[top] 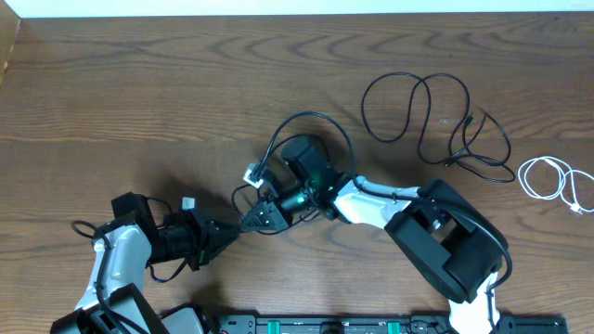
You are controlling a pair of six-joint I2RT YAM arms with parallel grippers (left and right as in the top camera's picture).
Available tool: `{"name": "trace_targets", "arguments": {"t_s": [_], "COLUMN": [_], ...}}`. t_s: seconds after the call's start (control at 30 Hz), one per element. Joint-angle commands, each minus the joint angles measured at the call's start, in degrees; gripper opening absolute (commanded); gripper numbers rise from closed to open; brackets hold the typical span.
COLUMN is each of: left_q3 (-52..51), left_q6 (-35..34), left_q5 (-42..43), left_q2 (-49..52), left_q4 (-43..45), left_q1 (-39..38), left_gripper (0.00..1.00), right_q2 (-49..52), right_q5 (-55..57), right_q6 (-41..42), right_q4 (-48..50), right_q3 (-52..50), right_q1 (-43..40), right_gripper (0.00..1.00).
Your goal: Untangle cables
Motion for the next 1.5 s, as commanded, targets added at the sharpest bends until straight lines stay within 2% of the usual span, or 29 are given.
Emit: {"name": "trace_targets", "arguments": {"t_s": [0.0, 0.23, 0.63, 0.8, 0.93, 1.17, 1.2, 1.33, 1.37, 1.4, 1.47], "left_q3": [-0.2, -0.2, -0.2, -0.2, -0.2, -0.2, -0.2, -0.2, -0.2, -0.2, -0.2], "left_q6": [0.9, 0.9, 0.7, 0.7, 0.7, 0.7, 0.7, 0.7, 0.7, 0.7, 0.7], "left_q5": [6.6, 7.5, 8.6, 8.6, 8.6, 8.3, 8.3, 5.4, 4.4, 3.4, 1.7], "left_q2": [0.4, 0.4, 0.4, 0.4, 0.4, 0.4, 0.4, 0.4, 0.4, 0.4, 0.4], "left_q4": [-0.1, -0.2, -0.1, 0.8, 2.0, 5.1, 5.5, 6.1, 6.1, 6.1, 6.1], "left_q1": [-0.2, -0.2, -0.2, -0.2, -0.2, -0.2, -0.2, -0.2, -0.2, -0.2, -0.2], "left_gripper": [0.17, 0.17, 0.17, 0.17, 0.17, 0.17, 0.28, 0.47, 0.59, 0.66, 0.69], "right_q2": [0.3, 0.3, 0.3, 0.3, 0.3, 0.3, 0.3, 0.3, 0.3, 0.3, 0.3], "right_q5": [-1.2, -1.2, -1.2, -1.2, -1.2, -1.2, -1.2, -0.8, -0.7, -0.6, 0.7], "right_q6": [-4.1, -6.5, -7.7, -7.7, -7.7, -7.7, -7.7, -7.7, -7.7, -7.7, -7.6], "right_q4": [0.0, 0.0, 0.0, 0.0, 0.0, -0.1, -0.1, -0.7, -1.0, -1.3, -2.4], "right_q3": [-0.2, -0.2, -0.2, -0.2, -0.2, -0.2, -0.2, -0.2, -0.2, -0.2, -0.2], "right_q1": [1.3, 1.6, 2.3, 2.4, 2.3, 2.2, 2.2, 1.7, 1.5, 1.2, 0.7], "right_gripper": [0.16, 0.23, 0.22, 0.09, 0.04, 0.01, 0.01, 0.01, 0.01, 0.01, 0.01]}}
